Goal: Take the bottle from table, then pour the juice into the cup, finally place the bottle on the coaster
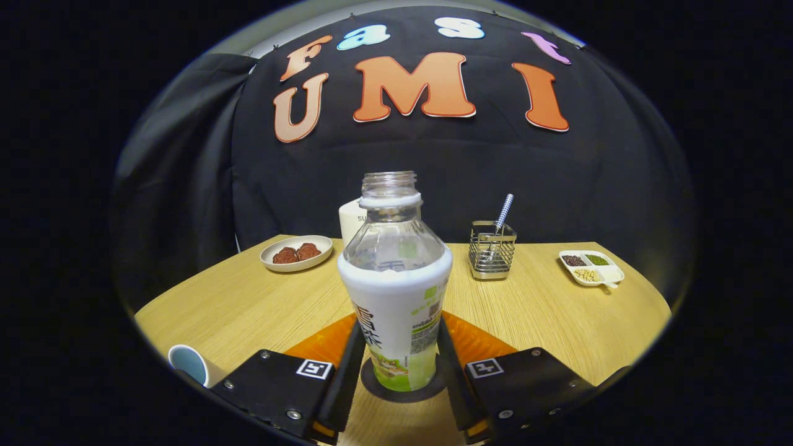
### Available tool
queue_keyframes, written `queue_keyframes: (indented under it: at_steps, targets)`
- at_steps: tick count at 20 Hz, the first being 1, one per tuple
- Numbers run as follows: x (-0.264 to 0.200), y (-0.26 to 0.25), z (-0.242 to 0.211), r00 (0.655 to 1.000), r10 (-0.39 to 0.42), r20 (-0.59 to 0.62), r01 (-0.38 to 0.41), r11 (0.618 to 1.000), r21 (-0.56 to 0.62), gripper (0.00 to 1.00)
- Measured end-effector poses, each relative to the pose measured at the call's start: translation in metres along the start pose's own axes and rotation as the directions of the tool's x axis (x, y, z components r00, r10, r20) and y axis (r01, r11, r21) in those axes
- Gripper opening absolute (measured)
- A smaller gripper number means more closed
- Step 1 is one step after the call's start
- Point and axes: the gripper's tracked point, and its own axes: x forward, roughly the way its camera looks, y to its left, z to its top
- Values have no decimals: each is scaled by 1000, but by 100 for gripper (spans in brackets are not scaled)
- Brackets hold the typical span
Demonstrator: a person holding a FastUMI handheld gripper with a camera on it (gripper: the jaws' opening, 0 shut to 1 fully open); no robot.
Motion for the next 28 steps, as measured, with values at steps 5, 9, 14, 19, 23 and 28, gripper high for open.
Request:
queue_keyframes:
  at_steps: [5, 9, 14, 19, 23, 28]
  targets:
    - [-13, 0, 8, 1000, 15, -20, -14, 997, 77, 91]
    - [-45, -1, 34, 999, 30, 33, -32, 999, 44, 97]
    - [-104, -3, 79, 991, 48, 122, -49, 999, 5, 97]
    - [-179, -13, 125, 973, 41, 229, -40, 999, -7, 97]
    - [-230, -35, 137, 969, 27, 244, -29, 1000, 6, 97]
    - [-278, -58, 152, 953, -4, 303, 5, 1000, -3, 97]
